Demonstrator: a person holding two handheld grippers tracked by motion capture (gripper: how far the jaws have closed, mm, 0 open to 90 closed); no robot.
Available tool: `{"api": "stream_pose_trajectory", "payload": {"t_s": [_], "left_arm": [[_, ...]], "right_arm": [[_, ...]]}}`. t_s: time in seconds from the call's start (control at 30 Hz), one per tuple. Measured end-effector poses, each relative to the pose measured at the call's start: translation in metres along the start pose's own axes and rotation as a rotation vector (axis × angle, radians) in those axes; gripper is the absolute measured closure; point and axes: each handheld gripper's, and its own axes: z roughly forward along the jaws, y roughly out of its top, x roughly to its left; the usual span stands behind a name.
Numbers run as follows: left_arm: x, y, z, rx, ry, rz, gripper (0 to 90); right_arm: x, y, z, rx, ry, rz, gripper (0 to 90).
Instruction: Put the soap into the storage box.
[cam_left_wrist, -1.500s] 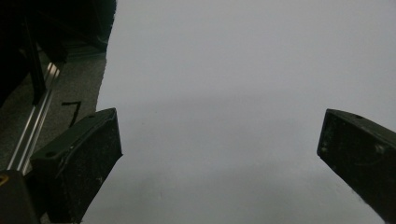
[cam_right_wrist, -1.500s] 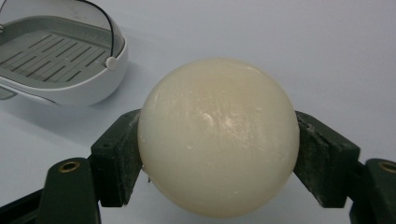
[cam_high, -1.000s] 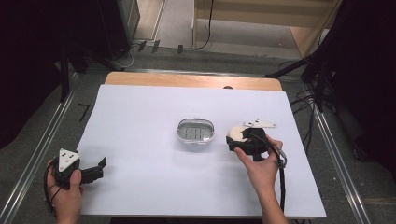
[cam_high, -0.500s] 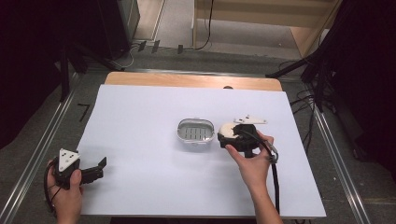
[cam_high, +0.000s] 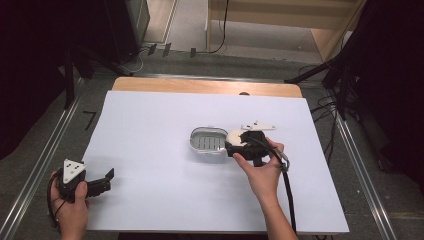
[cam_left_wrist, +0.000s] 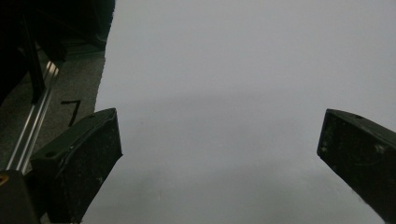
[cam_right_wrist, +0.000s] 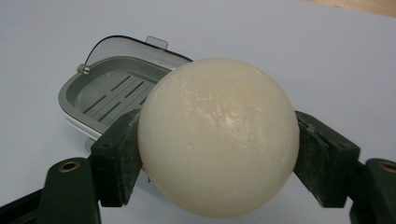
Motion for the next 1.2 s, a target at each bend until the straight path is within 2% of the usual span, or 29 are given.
{"api": "stream_pose_trajectory", "payload": {"t_s": [1.2], "left_arm": [[0.000,0.000,0.001,0.004,0.001,0.002,0.3]], "right_arm": [[0.034,0.015,0.030,0.015,0.052,-0.028,25.4]]}}
